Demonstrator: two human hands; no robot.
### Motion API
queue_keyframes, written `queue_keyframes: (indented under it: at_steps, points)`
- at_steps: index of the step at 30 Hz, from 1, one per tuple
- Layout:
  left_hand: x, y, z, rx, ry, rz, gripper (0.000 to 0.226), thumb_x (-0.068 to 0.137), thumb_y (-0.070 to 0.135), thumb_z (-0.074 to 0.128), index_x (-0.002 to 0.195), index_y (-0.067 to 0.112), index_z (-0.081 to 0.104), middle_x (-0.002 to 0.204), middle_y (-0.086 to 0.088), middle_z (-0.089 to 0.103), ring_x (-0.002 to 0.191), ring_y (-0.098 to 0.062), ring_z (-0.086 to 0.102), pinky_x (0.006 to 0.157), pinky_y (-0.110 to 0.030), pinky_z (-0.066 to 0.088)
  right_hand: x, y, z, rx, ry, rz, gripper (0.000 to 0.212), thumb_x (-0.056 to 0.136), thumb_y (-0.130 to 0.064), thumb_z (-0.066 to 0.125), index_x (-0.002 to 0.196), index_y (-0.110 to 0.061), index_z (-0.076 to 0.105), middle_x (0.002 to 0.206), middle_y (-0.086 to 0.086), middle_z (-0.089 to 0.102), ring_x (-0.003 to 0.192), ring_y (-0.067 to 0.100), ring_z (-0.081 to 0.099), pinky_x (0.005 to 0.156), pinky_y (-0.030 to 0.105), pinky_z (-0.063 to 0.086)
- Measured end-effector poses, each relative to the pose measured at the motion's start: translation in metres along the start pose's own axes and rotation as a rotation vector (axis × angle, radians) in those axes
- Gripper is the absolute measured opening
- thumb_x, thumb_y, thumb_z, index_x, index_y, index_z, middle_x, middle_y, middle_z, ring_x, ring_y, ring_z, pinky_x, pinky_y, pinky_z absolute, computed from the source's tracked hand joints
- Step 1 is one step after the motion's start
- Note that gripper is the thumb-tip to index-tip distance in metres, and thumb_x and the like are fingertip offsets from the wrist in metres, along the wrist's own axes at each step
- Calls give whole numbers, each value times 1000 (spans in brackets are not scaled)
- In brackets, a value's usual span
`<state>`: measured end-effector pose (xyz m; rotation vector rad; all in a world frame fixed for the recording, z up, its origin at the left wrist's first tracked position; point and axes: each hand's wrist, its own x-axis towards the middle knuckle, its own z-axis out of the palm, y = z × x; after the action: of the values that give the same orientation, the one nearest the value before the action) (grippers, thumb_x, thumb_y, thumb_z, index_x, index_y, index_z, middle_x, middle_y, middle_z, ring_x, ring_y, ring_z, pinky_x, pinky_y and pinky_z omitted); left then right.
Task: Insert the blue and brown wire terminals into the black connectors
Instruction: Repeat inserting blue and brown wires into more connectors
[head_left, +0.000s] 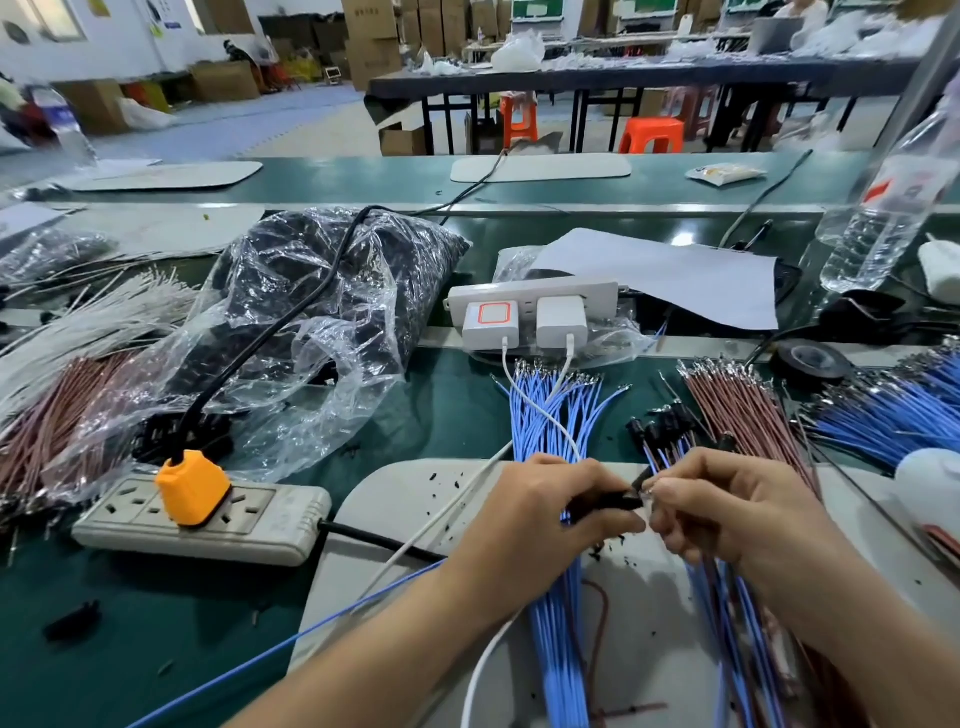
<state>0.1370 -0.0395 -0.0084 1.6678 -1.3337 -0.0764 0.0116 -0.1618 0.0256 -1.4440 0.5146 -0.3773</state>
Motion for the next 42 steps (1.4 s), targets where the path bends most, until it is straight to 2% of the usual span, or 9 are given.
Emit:
queue_keyframes:
  at_steps: [6,10,15,22,28,34,37,39,42]
  points:
    - [-1,-3,0,12,16,24,24,76,28,72,93,11,73,77,-1,72,74,-12,59,72,-23,46,-2,0,2,-213,-1,-153,8,79,12,62,78,4,65,61,13,66,52,15,61,51,20,50]
    - [-1,-4,1,-3,-7,18,23,78,26,72,94,9,74,77,-3,72,75,-14,62,73,-26,49,-2,-3,0,-153,-39,-103,7,82,13,60,77,8,63,60,15,66,50,17,59,49,23,50]
    - [0,0,-1,15,-34,33,20,79,22,72,92,7,74,75,-3,72,75,-12,61,73,-19,47,-2,1,1,-274,-52,-191,5,81,9,63,78,5,64,59,10,66,51,10,60,51,18,49]
    - [-4,-2,-3,-107,-36,-16,18,81,16,72,93,4,72,70,-4,71,57,5,59,62,-14,49,2,10,-2,48,-113,-26,16,68,-7,64,75,8,61,62,15,64,50,16,56,47,20,47]
    - [-3,-4,1,-257,-41,-97,13,84,15,71,94,7,72,67,-6,70,52,-15,63,60,-18,52,5,15,0,224,-129,10,11,72,-8,61,61,-5,62,57,14,58,46,14,51,43,18,42]
    - [-4,-8,1,-240,-61,-107,12,85,15,69,93,7,72,66,-7,70,53,-14,65,61,-19,53,6,18,-2,-16,-116,-109,14,73,-15,66,69,-2,65,61,13,64,51,17,58,48,20,47]
    - [-4,-6,2,-308,-58,-150,9,85,10,68,90,2,72,68,-9,70,53,-21,66,80,-27,55,5,19,1,-16,-97,-142,12,73,-15,67,68,-4,69,63,15,66,53,18,61,51,21,50]
    - [-1,-5,2,-345,-55,-176,8,85,4,66,86,-3,70,70,-9,69,51,-20,62,101,-25,44,6,18,3,25,-84,-144,10,72,-14,66,66,-7,70,62,16,66,52,18,60,49,21,49]
    - [0,-3,2,-367,-70,-180,7,86,2,64,83,-3,68,69,-9,69,49,-14,59,112,-26,32,5,19,4,27,-62,-163,11,72,-14,66,64,-8,70,60,14,65,49,16,57,46,20,47]
